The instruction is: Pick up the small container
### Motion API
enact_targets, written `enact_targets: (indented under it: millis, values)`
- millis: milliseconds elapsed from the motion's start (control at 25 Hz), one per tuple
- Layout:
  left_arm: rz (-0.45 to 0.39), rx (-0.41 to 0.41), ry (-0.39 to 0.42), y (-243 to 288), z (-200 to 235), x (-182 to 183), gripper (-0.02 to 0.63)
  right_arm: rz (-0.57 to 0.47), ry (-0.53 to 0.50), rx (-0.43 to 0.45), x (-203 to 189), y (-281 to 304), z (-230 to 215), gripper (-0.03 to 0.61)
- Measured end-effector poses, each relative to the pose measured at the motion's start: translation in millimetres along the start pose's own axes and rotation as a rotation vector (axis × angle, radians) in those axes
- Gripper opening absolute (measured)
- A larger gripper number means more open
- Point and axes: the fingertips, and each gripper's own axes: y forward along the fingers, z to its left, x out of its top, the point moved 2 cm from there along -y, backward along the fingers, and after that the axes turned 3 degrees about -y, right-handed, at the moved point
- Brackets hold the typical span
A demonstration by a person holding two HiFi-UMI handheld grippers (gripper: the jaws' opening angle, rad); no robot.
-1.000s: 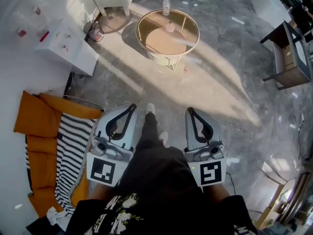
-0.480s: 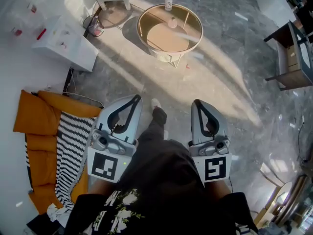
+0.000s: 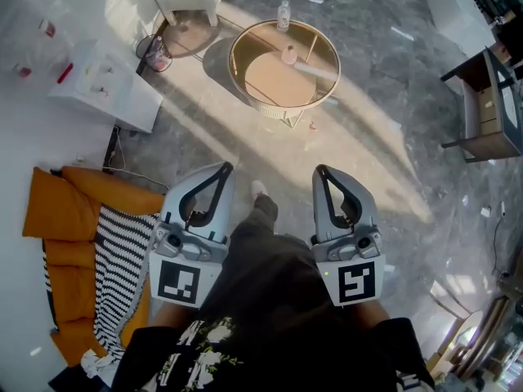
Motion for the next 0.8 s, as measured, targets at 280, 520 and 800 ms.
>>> enact_targets:
  millis: [280, 520, 800]
  values:
    - [-0.025, -0.051, 0.000, 60.1, 24.5, 0.1, 0.012, 0.028, -0.019, -0.024, -9.1, 40.6, -39.7, -0.005]
    - [-0.027, -0.045, -0.013, 95.6, 47.6, -8.9, 0.012, 0.030, -0.021, 0.001, -21.0, 82.2, -60.3, -0.005]
    - [0.000, 0.025, -0.013, 116.2, 81.3, -30.3, 0.012, 0.005, -0.015, 0.085, -38.6, 133.6, -65.7, -0.005]
